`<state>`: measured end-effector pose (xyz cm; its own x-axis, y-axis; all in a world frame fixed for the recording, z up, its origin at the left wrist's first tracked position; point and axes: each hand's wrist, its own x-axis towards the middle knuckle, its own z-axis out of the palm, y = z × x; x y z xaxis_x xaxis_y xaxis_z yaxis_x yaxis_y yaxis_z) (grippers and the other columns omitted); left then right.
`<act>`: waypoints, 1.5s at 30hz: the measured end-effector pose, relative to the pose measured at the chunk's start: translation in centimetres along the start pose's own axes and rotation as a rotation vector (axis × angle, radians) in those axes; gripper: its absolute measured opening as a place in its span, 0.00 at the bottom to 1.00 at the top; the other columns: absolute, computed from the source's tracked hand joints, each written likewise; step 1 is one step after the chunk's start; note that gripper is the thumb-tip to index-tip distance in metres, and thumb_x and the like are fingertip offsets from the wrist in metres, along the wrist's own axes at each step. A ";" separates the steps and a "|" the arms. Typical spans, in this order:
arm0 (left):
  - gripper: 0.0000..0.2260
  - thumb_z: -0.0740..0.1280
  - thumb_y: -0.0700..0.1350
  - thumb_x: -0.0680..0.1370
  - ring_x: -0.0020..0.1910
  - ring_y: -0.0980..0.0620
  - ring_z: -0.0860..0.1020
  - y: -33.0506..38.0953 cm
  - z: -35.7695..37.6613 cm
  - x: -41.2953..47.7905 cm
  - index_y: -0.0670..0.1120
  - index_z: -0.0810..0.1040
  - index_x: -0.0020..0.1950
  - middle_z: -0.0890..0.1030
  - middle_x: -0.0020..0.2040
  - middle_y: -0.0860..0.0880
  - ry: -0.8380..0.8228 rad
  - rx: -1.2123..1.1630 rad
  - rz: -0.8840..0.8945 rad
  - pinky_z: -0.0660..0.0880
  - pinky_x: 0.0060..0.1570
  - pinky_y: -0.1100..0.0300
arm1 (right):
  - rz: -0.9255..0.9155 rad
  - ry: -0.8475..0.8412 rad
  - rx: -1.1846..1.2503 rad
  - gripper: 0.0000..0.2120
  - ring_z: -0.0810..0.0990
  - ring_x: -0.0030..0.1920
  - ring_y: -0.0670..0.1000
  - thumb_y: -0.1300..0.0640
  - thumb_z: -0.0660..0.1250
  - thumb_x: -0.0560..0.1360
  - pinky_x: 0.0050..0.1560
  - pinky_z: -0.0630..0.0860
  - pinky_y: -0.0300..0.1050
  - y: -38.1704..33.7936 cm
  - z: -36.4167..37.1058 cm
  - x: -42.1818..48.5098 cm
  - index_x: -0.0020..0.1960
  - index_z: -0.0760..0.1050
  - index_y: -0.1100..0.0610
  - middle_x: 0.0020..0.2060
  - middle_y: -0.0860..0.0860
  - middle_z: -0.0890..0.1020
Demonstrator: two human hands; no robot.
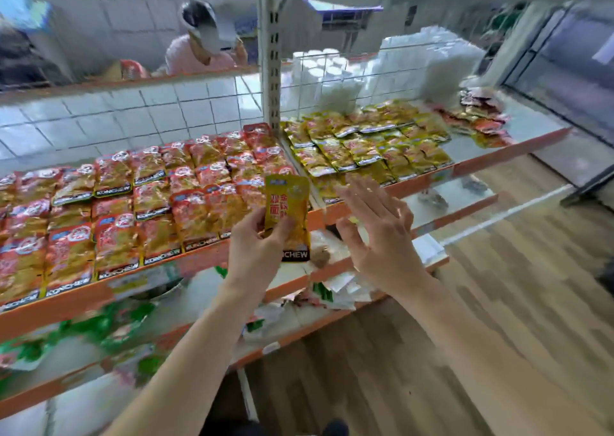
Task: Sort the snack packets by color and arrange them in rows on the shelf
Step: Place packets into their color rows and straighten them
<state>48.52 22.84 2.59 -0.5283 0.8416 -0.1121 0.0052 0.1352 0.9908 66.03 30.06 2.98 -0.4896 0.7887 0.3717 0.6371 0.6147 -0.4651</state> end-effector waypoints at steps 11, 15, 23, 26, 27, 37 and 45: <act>0.17 0.73 0.47 0.78 0.45 0.48 0.85 1.8 11.6 -3.6 0.56 0.73 0.63 0.83 0.54 0.47 -0.050 -0.034 0.034 0.80 0.37 0.61 | 0.127 0.048 -0.031 0.26 0.47 0.77 0.37 0.43 0.55 0.79 0.75 0.43 0.53 8.4 -9.1 -4.4 0.77 0.63 0.42 0.78 0.38 0.60; 0.16 0.74 0.46 0.77 0.51 0.50 0.84 2.1 14.5 -3.0 0.61 0.72 0.59 0.84 0.54 0.47 -0.078 -0.030 0.072 0.79 0.45 0.61 | 0.114 0.045 -0.045 0.26 0.42 0.75 0.33 0.42 0.54 0.79 0.76 0.45 0.57 10.4 -9.9 -4.3 0.77 0.62 0.42 0.76 0.34 0.55; 0.12 0.64 0.37 0.83 0.42 0.58 0.81 1.7 19.2 0.7 0.50 0.74 0.62 0.82 0.49 0.51 -0.141 -0.040 0.027 0.73 0.33 0.74 | 0.155 0.005 -0.061 0.28 0.46 0.78 0.40 0.39 0.49 0.78 0.74 0.41 0.51 15.2 -9.4 -1.5 0.77 0.63 0.42 0.77 0.37 0.55; 0.12 0.65 0.35 0.81 0.47 0.50 0.82 1.2 20.5 3.3 0.52 0.76 0.58 0.83 0.49 0.48 -0.130 0.014 0.012 0.74 0.36 0.72 | 0.158 -0.044 -0.070 0.29 0.45 0.79 0.41 0.38 0.49 0.77 0.75 0.43 0.57 17.3 -8.6 0.7 0.77 0.63 0.42 0.78 0.37 0.55; 0.12 0.65 0.36 0.81 0.48 0.50 0.82 1.0 20.9 4.2 0.52 0.76 0.58 0.83 0.49 0.49 -0.120 0.026 0.012 0.74 0.38 0.72 | 0.155 -0.051 -0.071 0.29 0.45 0.79 0.41 0.38 0.49 0.77 0.75 0.44 0.59 18.0 -8.3 1.5 0.77 0.63 0.42 0.78 0.38 0.55; 0.11 0.67 0.40 0.81 0.40 0.55 0.82 1.8 24.2 12.9 0.54 0.81 0.57 0.83 0.50 0.54 -0.013 0.117 0.086 0.80 0.38 0.58 | 0.091 -0.111 -0.085 0.26 0.48 0.80 0.44 0.41 0.55 0.79 0.75 0.48 0.64 23.3 -6.1 10.7 0.76 0.63 0.41 0.78 0.39 0.59; 0.12 0.68 0.42 0.80 0.47 0.68 0.78 1.4 25.2 16.9 0.50 0.81 0.63 0.82 0.50 0.59 0.019 0.341 0.241 0.75 0.43 0.72 | 0.096 -0.151 -0.031 0.25 0.46 0.79 0.42 0.43 0.56 0.78 0.73 0.45 0.55 25.5 -4.7 14.1 0.76 0.65 0.41 0.78 0.40 0.60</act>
<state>60.99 50.43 0.16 -0.4929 0.8611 0.1246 0.4101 0.1037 0.9061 78.16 56.76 0.15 -0.5079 0.8376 0.2012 0.7018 0.5378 -0.4671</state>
